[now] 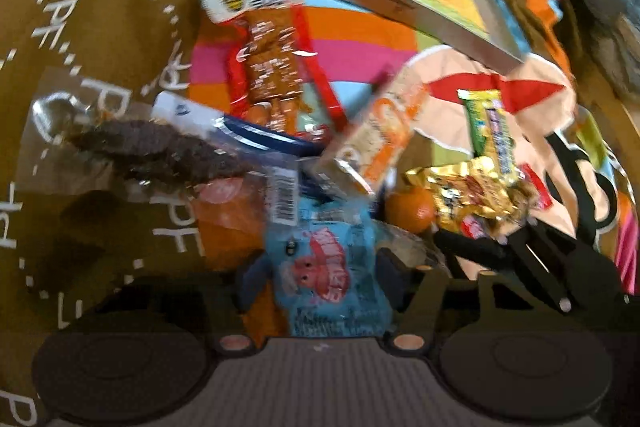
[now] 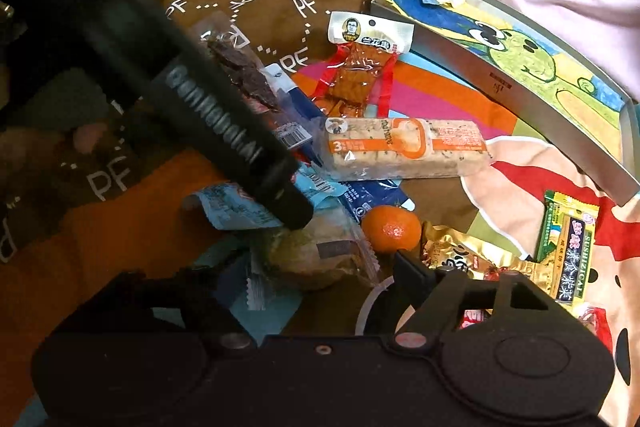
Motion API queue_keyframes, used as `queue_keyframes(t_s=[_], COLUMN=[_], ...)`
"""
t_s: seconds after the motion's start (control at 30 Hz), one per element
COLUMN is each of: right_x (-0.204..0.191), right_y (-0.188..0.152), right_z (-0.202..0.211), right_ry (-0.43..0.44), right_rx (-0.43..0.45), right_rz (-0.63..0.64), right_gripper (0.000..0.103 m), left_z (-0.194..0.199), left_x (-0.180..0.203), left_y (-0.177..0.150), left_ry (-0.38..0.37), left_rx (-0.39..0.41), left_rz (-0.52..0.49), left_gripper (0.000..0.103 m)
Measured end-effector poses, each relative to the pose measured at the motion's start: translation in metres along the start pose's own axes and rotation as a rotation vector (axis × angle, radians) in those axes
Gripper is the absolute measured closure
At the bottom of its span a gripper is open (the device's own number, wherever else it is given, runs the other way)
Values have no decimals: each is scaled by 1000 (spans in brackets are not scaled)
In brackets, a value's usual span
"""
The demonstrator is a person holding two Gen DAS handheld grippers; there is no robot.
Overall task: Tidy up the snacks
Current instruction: 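Move left tool toward blue candy packet while right tool approaches wrapped round biscuit, then close left tool on blue candy packet while right tool grasps wrapped biscuit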
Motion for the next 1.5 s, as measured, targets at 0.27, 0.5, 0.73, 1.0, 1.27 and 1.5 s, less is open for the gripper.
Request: queue_keyframes(t_s=[0.27, 0.5, 0.73, 1.0, 1.27, 1.5], right_x=[-2, -8, 1, 11, 8, 3], right_y=[2, 1, -9, -14, -15, -15], right_z=[-6, -3, 9, 12, 12, 12], right_ry=[0, -28, -134, -125, -121, -120], right_rx=[-8, -18, -50, -83, -85, -75], right_rz=[-7, 30, 70, 47, 44, 58], right_gripper=[32, 50, 51, 51, 51, 51], left_z=[-2, -1, -3, -11, -19, -17], left_x=[2, 3, 10, 17, 30, 30], left_y=[1, 1, -3, -4, -16, -22], left_ry=[-11, -27, 17, 99, 237, 252], left_rx=[-9, -16, -14, -13, 5, 28], left_rz=[-4, -1, -63, -133, -252, -246], left_gripper=[34, 30, 23, 26, 36, 43])
Point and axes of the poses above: each gripper's, at about its wrist camera, not at the fingertips, and z roughly against the way its jaws point, x to its right, y to its top, the point moved 5 cm from there along -z, roughly the way its jaws point, and after that the axes turned 14 degrees about -x, right-handed, at the moved point
